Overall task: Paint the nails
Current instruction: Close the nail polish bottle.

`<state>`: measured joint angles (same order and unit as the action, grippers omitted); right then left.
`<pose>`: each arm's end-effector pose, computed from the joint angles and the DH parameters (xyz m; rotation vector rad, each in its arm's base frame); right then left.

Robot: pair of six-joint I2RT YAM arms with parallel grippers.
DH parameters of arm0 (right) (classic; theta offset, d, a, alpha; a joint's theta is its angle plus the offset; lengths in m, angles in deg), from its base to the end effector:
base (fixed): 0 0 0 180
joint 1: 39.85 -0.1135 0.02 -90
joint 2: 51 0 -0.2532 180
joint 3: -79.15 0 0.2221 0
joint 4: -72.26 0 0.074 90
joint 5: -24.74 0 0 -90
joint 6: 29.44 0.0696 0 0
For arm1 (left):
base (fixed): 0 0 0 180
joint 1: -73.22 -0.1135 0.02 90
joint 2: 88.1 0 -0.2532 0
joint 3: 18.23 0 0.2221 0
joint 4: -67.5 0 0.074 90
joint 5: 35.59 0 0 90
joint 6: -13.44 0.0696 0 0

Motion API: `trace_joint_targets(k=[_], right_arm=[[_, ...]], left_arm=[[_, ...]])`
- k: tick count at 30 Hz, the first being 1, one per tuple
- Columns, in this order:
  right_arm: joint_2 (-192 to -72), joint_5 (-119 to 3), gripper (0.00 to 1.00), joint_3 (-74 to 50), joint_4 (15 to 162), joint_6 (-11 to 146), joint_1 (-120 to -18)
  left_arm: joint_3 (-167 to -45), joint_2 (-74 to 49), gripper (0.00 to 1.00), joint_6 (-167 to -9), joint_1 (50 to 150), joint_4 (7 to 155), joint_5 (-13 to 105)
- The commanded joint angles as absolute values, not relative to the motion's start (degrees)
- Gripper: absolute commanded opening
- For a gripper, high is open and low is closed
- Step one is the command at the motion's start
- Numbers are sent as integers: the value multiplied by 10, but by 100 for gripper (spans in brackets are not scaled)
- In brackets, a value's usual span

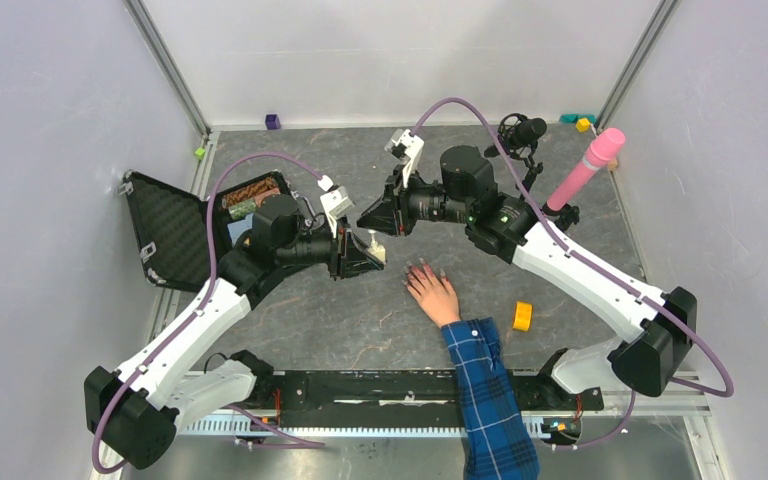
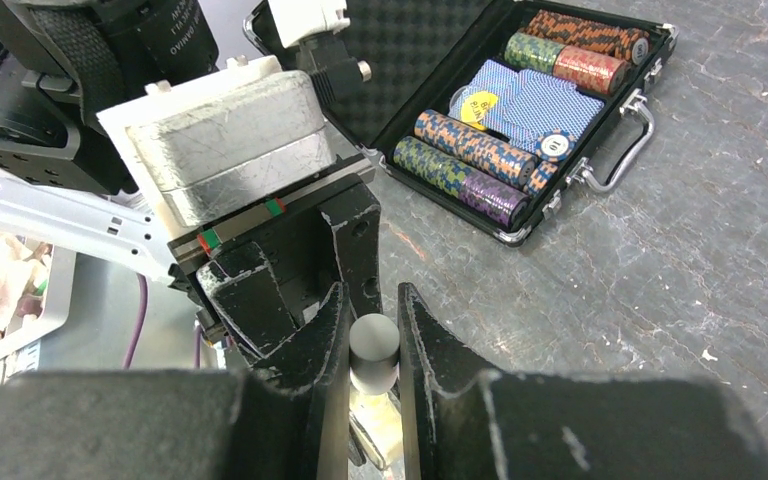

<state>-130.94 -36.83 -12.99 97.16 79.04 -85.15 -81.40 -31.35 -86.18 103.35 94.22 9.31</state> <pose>0.2049 0.2541 0.3800 -0.8167 1.7626 1.2139 0.1632 -0.1517 0.3074 0.8913 1.7969 -1.2086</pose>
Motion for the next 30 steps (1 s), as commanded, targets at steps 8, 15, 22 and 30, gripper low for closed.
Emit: trace_joint_targets(k=[8,15,22,30], right_arm=[[-1315,-359,0,-135,976,775,-851],[-1315,-350,0,-134,977,772,-851],[-1316,-332,0,-130,982,770,-851],[-1316,-334,0,-127,991,764,-851]], left_arm=[[-835,-322,2,-863,1036,939,96],[-835,-322,2,-863,1037,939,98],[-835,-322,2,-863,1037,939,99],[-835,-323,2,-863,1036,939,99]])
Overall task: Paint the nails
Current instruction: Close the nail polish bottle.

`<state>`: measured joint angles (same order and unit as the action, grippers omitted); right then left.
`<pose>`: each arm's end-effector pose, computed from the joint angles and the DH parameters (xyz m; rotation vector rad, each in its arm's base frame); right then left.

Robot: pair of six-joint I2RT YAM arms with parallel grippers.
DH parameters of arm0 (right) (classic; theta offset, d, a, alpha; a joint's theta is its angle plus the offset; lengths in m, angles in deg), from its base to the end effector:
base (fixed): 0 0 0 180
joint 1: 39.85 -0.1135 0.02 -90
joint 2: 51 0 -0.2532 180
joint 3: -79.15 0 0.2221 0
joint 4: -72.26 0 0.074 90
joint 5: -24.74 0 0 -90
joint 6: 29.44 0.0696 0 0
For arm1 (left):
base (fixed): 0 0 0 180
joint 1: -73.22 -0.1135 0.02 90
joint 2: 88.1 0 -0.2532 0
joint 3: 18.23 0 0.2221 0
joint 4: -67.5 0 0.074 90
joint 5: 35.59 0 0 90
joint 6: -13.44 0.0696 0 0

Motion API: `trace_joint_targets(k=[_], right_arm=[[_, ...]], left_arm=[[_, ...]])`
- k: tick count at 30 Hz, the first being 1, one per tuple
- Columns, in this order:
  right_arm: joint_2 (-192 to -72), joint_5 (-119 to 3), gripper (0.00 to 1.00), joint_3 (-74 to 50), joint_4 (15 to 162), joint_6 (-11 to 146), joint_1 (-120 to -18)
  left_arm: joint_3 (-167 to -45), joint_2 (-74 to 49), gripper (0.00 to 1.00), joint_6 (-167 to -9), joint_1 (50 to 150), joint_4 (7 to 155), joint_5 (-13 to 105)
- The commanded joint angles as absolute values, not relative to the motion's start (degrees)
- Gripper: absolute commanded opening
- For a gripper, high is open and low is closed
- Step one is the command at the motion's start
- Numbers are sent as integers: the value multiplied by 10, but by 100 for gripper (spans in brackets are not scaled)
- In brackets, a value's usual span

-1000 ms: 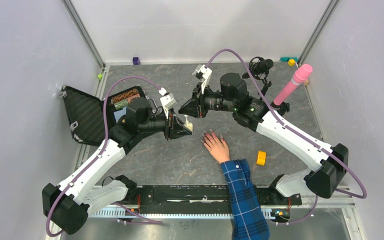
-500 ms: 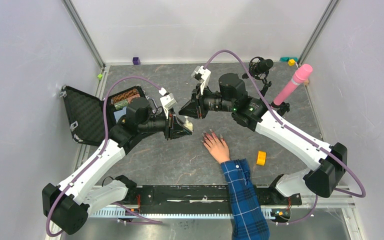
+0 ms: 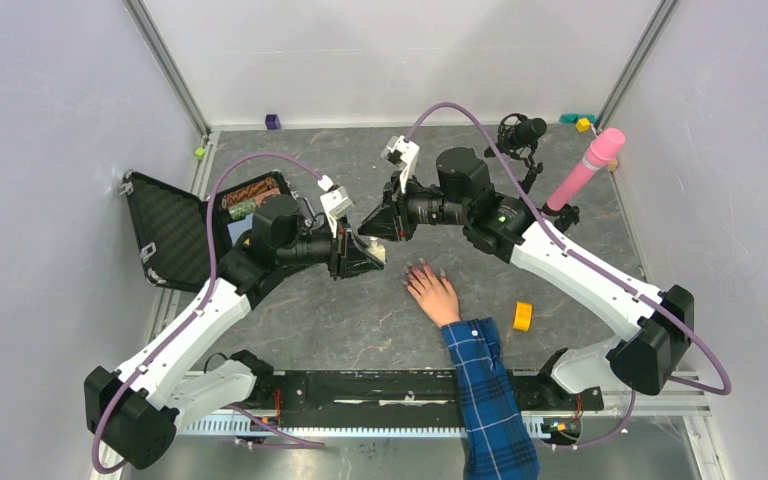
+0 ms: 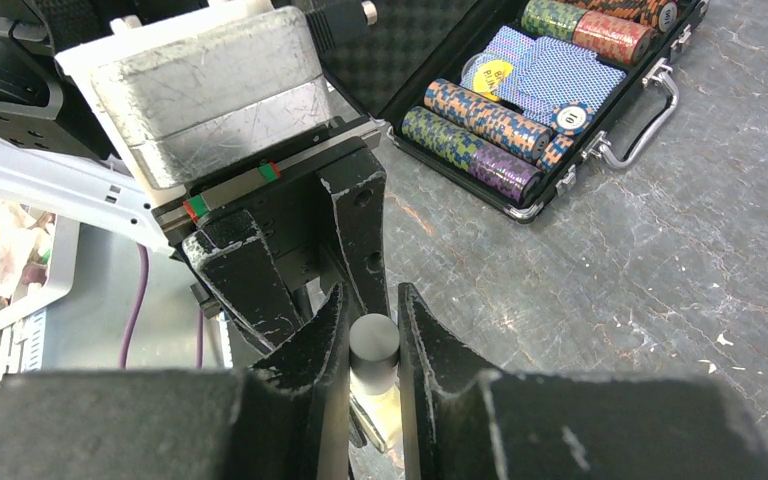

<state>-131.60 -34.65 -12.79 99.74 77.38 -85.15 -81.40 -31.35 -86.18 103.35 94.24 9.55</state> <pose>0.2034 0.2560 0.3697 -0.8737 1.8023 1.2207 0.1635 -0.1517 0.3073 0.8884 1.7986 -1.2047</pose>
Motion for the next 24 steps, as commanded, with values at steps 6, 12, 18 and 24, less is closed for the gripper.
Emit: trace_joint_targets(k=[6,12,18,24], right_arm=[[-1319,-334,0,-125,994,762,-851],[-1318,-322,0,-120,993,758,-853],[-1314,-323,0,-108,997,748,-863],[-1312,-351,0,-104,1014,738,-871]], left_arm=[[-833,-332,2,-860,1036,939,118],[-826,-344,2,-860,1036,934,138],[-820,-350,2,-867,1036,919,141],[-813,-356,2,-874,1036,906,152]])
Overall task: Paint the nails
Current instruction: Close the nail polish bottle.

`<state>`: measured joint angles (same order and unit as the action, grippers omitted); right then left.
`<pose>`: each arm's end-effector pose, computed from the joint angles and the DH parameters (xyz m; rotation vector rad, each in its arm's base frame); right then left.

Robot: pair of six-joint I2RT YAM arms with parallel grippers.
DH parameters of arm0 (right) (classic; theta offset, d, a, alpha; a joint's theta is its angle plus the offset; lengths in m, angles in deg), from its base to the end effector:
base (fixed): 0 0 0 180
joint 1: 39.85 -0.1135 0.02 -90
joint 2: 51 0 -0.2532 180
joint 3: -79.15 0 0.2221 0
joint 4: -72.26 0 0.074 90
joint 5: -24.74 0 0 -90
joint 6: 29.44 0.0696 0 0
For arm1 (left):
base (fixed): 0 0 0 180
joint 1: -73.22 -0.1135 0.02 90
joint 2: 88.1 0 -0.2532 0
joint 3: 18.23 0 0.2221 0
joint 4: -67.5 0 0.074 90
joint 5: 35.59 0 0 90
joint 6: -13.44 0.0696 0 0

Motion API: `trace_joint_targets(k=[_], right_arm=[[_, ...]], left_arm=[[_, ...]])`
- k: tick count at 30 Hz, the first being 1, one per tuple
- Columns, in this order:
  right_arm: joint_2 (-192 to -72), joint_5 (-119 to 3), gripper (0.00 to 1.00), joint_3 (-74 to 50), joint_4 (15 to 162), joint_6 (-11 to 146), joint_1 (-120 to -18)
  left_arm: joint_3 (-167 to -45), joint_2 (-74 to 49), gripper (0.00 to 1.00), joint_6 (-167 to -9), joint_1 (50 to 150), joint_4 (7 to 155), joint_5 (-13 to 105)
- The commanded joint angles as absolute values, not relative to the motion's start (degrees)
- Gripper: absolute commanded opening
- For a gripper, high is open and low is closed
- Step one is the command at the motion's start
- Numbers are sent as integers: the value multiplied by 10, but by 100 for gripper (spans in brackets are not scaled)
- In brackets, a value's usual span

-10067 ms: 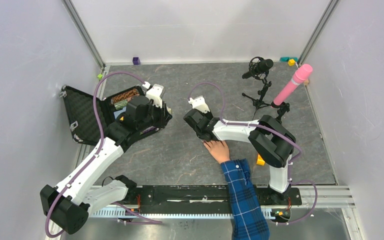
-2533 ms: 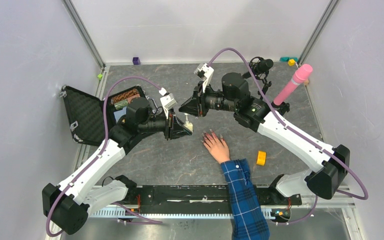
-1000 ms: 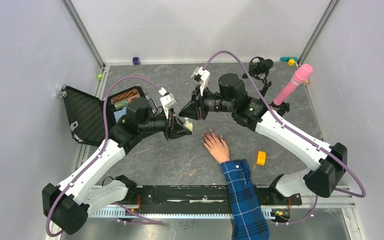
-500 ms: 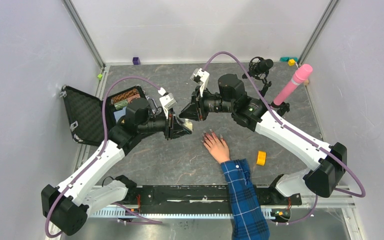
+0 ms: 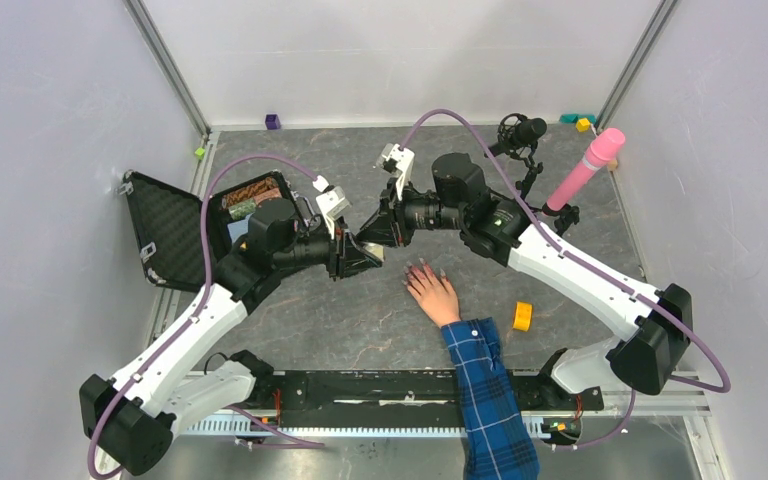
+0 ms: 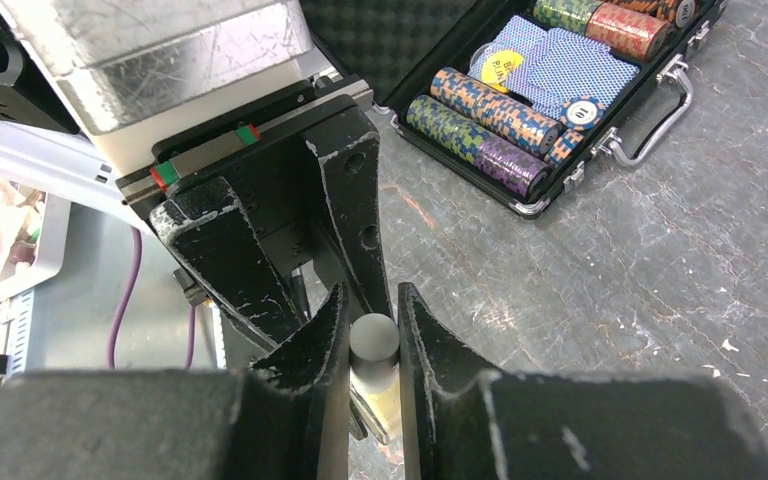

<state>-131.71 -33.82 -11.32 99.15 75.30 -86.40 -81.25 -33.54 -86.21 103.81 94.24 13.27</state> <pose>0.1975 0.2613 0.3617 -0.9368 1.7886 1.2226 0.1600 -0.1478 0.3128 0.8541 1.7789 -1.1446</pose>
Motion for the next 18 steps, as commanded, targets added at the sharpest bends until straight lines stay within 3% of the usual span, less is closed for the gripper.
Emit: trace_joint_targets(k=[1,18], right_arm=[[-1313,-357,0,-103,1016,738,-873],[-1347,-526,0,-105,1045,830,-931]], left_arm=[[-812,-357,2,-875,1035,906,156],[-808,-371,2,-884,1035,931,309]])
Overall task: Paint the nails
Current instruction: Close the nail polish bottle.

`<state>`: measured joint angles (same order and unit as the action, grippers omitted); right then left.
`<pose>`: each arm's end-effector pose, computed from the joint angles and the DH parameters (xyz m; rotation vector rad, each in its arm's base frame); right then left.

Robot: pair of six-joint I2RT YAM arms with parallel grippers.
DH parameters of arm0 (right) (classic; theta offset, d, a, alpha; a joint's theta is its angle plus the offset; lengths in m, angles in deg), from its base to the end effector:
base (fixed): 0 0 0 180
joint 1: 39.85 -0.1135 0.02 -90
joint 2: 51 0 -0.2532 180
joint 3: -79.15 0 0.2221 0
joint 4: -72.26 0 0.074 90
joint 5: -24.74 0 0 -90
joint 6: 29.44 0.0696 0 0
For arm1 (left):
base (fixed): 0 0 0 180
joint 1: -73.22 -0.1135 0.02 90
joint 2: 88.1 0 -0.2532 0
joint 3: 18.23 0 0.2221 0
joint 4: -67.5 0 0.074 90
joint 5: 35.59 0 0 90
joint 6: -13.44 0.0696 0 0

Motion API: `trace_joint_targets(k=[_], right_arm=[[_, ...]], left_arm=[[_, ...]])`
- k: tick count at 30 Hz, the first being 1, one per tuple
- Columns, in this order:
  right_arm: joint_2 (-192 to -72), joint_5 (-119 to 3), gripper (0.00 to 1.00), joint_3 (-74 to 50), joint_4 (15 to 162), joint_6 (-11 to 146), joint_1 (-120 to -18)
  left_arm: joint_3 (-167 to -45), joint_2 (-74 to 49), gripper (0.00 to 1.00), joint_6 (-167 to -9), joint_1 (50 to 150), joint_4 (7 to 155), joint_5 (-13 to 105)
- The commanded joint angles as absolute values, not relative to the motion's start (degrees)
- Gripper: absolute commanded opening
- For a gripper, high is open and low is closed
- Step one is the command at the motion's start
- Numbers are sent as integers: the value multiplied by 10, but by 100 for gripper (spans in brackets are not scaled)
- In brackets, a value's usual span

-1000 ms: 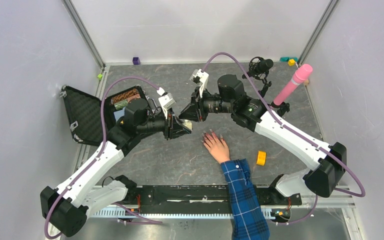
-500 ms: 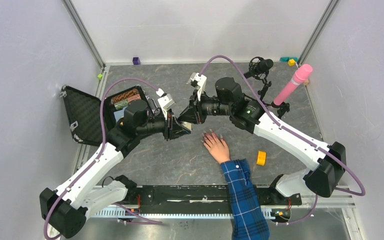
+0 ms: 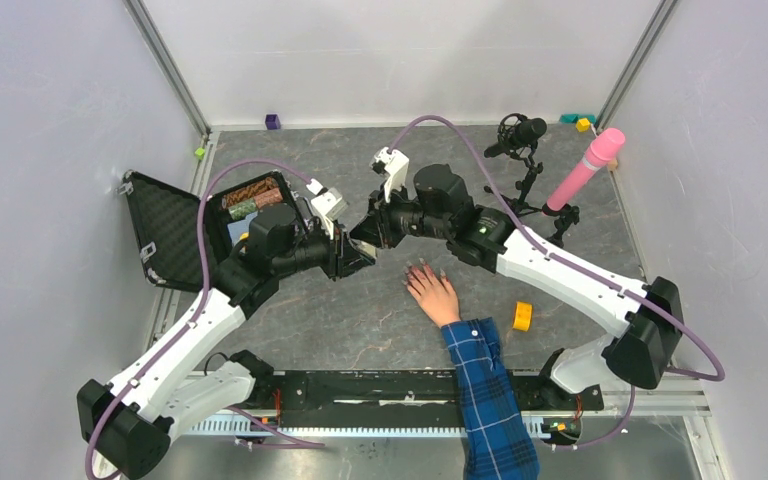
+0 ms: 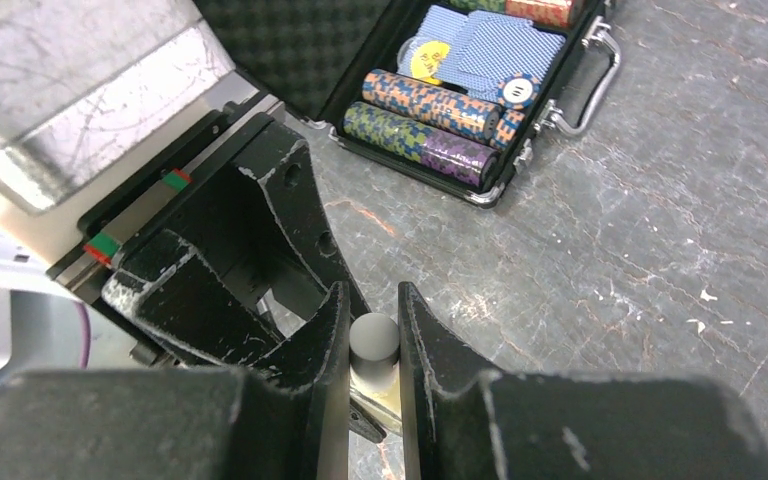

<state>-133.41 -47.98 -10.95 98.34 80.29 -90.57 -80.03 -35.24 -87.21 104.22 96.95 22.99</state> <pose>0.1992 0.2762 0.3499 -0.7554 1.8933 1.0946 0.1626 -0.1400 0.3031 0.7264 1.8714 -1.0038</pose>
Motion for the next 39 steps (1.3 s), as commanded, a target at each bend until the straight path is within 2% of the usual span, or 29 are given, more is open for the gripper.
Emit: trace_joint_targets(k=[1,12,23,25,36,39], right_arm=[[-1349,-541,0,-106,1046,835,-939],[-1360,-665,0,-106,1050,899,-1000],[-1353,-710,2,-118,1039,906,-1014],[-1350,-720,9,-126,1037,898,-1014],[-1292,-839,64,-154,1029,811,-1013],[-1273,-863,76,-151,1032,796,-1003]], left_arm=[[-808,-371,2,-886,1034,933,318],[-808,-365,2,-907,1025,944,376],[-811,-362,2,-905,1023,949,371],[-812,-360,2,-903,1023,950,368],[-814,-356,2,-895,1023,944,324],[-815,-353,2,-895,1023,944,319]])
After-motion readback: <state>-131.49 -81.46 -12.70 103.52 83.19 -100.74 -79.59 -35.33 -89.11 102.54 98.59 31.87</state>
